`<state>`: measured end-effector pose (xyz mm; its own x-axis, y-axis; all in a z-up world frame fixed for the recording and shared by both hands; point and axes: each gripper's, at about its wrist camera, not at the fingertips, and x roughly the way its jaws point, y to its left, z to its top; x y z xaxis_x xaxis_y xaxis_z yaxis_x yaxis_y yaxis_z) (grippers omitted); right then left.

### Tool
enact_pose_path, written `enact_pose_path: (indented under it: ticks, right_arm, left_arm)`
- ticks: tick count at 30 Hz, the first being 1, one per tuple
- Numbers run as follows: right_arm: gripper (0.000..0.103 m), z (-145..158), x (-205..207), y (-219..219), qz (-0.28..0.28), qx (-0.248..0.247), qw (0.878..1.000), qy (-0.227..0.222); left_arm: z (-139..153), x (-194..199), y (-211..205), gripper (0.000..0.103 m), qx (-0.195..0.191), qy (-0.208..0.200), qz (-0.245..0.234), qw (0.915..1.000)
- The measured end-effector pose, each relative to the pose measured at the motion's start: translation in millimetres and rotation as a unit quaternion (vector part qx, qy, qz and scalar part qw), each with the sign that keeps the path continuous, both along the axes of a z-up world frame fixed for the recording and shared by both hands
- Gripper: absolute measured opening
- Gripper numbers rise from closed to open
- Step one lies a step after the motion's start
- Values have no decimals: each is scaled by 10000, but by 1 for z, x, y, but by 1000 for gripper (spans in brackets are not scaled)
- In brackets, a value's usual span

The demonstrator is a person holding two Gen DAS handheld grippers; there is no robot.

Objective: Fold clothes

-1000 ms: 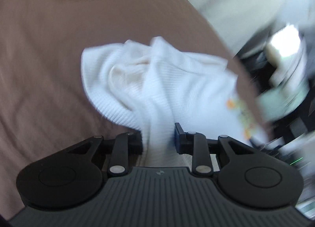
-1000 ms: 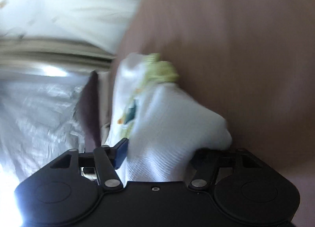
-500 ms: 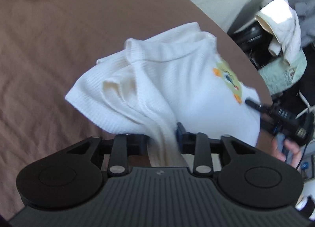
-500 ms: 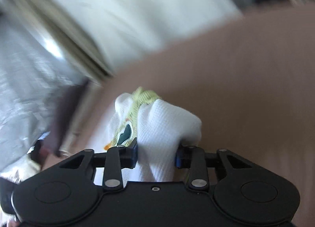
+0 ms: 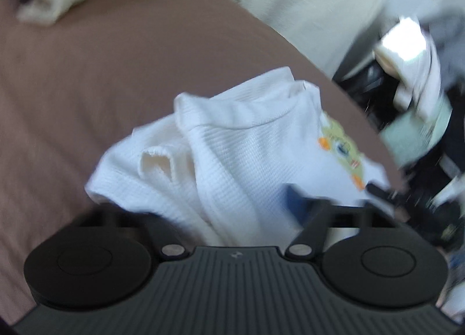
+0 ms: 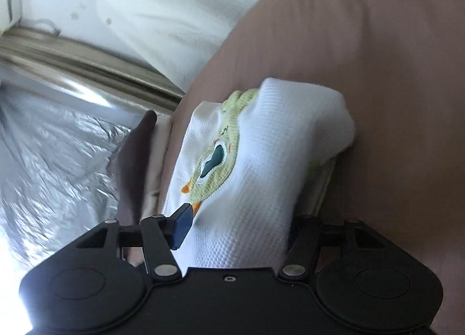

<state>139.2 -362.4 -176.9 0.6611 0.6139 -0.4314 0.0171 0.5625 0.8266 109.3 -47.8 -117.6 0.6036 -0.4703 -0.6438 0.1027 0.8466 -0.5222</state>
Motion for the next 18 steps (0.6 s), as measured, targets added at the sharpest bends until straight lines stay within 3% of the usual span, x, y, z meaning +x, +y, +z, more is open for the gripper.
enact_pose_path:
  ticks: [1, 2, 4, 5, 6, 11, 15, 18]
  right_arm:
    - [60, 0, 1, 0, -85, -117, 9999, -84]
    - [48, 1, 1, 0, -180, -230, 9994, -169]
    - [25, 6, -6, 1, -395, -553, 9966, -470]
    - [22, 12, -9, 5, -447, -689, 9947, -619]
    - [21, 17, -12, 8, -498, -825, 9924, -767]
    - [19, 81, -40, 45, -229, -1928, 9623, -1907]
    - [19, 118, -50, 62, -177, -2271, 9490, -2179]
    - [18, 161, -44, 87, 58, -2648, 9314, -2498]
  left_arm:
    - [3, -1, -2, 31, 153, -170, -20, 9997]
    - [5, -4, -1, 23, 173, -310, 117, 9993]
    - [9, -11, 10, 17, -127, -319, 483, 9982]
    - [13, -17, 17, 14, -272, -271, 643, 9972]
    - [18, -22, 21, 14, -359, -267, 768, 9960]
    - [62, -56, 16, 12, 86, -1028, 569, 9930]
    - [98, -88, 24, 12, 29, -1661, 420, 9852]
    - [137, -107, 49, 12, -77, -2061, 638, 9764]
